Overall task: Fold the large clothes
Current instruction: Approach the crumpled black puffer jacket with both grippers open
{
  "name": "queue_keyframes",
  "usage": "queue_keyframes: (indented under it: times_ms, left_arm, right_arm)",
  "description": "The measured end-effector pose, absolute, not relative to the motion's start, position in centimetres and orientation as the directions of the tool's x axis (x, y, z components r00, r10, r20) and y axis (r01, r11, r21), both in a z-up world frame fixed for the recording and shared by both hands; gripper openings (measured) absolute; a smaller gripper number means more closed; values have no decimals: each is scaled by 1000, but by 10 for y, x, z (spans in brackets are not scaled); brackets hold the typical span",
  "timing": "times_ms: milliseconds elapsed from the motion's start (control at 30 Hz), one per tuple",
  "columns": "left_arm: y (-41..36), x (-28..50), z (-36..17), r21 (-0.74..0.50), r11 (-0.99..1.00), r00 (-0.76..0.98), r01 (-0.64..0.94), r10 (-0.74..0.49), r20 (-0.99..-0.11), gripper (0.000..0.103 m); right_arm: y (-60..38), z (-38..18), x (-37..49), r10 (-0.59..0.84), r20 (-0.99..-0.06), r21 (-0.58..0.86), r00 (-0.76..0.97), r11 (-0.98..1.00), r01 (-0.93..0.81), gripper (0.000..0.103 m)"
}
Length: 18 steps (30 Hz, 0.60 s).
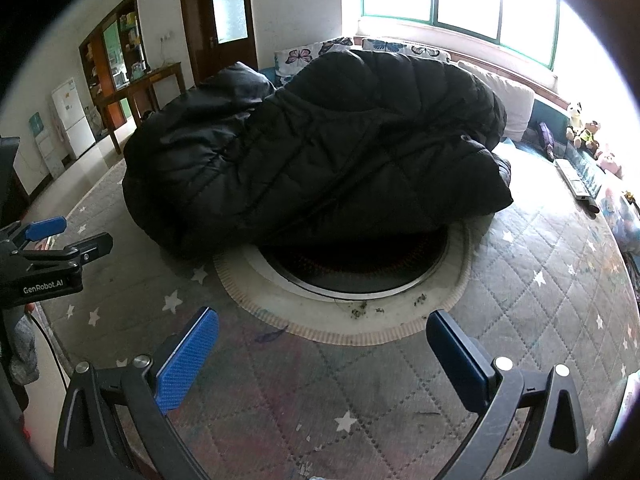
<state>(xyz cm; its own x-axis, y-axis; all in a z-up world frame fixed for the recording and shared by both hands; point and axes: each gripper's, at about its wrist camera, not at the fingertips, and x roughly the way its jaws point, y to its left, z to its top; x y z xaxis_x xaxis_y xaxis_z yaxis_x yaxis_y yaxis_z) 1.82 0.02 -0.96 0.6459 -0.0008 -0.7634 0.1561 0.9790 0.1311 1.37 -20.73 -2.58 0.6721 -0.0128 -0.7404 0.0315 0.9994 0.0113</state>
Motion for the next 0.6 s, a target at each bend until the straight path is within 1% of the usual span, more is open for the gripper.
queue_keyframes:
  times_ms: [333, 600]
  left_arm:
    - [1, 28, -7, 138, 976, 649, 167, -4, -761, 103]
    - [3, 47, 5, 51, 969, 623, 241, -114, -774, 103]
  right_arm:
    - [-210, -24, 23, -25, -745, -18, 667, 1000, 17, 103]
    - [-224, -7, 41, 12, -742, 8, 670, 1000, -9, 103]
